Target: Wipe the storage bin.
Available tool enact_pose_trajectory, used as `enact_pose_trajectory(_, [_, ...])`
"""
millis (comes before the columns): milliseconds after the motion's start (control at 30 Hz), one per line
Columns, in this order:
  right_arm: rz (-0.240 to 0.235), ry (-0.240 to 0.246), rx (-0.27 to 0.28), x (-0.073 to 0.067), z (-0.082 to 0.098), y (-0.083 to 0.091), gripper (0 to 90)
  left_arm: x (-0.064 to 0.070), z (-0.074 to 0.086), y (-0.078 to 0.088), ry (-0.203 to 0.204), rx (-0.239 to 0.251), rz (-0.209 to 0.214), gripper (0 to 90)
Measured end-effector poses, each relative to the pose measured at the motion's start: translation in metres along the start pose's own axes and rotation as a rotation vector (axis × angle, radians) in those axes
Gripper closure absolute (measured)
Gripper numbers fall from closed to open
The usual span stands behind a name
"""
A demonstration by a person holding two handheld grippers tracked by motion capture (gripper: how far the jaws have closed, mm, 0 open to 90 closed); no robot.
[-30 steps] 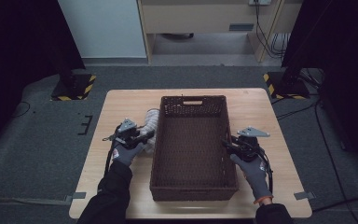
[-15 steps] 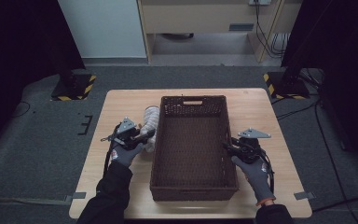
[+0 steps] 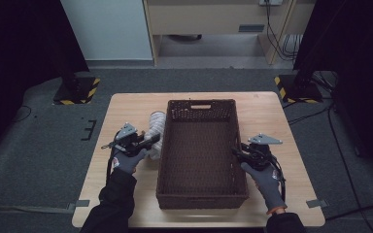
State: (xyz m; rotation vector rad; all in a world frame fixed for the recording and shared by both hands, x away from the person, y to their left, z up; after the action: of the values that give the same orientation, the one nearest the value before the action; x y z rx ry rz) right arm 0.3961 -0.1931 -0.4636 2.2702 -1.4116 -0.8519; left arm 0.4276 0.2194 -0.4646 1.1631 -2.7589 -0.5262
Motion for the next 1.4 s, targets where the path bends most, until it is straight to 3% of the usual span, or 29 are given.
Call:
enact_pose_trajectory(200, [0.003,0.015,-0.003,-0.001,0.001,0.000,57.5,0.006,0.005,0.001,-0.055,-0.042,0.013,65.6])
enact_pose_trajectory(467, [0.002,0.009,-0.002,-0.001,0.001,0.000,57.5,0.006,0.036,-0.015,-0.035,-0.153,0.009,65.6])
enact_pose_trajectory(600, [0.002,0.009,-0.002,-0.001,0.001,0.000,57.5,0.007,0.043,-0.019,-0.059,-0.203,0.003,65.6])
enact_pose_trajectory(667, [0.002,0.010,-0.002,0.000,0.001,0.000,57.5,0.005,0.035,-0.013,-0.040,-0.175,-0.008,65.6])
enact_pose_trajectory(733, [0.002,0.006,-0.001,-0.001,0.001,0.000,57.4,0.003,0.021,0.001,-0.016,-0.091,-0.009,65.4])
enact_pose_trajectory(800, [0.002,0.007,-0.001,-0.001,0.001,0.000,57.4,0.004,0.010,0.013,-0.019,-0.039,-0.001,65.4])
enact_pose_trajectory(933, [0.003,0.008,0.000,-0.001,0.001,0.000,57.5,0.018,0.001,0.029,-0.052,-0.004,0.035,65.1])
enact_pose_trajectory(1067, [0.003,0.012,0.000,-0.001,0.001,0.000,57.6,0.024,0.011,0.024,-0.073,-0.051,0.035,65.0])
enact_pose_trajectory(1233, [0.002,0.008,0.001,-0.001,0.001,0.000,57.5,0.026,0.030,0.013,-0.066,-0.127,0.045,64.9])
enact_pose_trajectory(1400, [0.003,0.010,0.002,-0.001,0.001,0.000,57.5,0.028,0.047,0.005,-0.083,-0.222,0.044,64.9])
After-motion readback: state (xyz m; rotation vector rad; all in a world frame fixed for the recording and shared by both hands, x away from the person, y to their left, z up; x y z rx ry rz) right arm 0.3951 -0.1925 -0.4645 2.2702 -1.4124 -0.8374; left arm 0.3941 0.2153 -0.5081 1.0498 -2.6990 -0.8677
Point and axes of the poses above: each handheld gripper's, and its own axes: y roughly backward along the jaws, z roughly out of its underside, x roughly to its right, the point moved 1 cm from there along -y, roughly forward along the jaws, and after that the axes turned 15 degrees about -y, right-handed, at the moved point
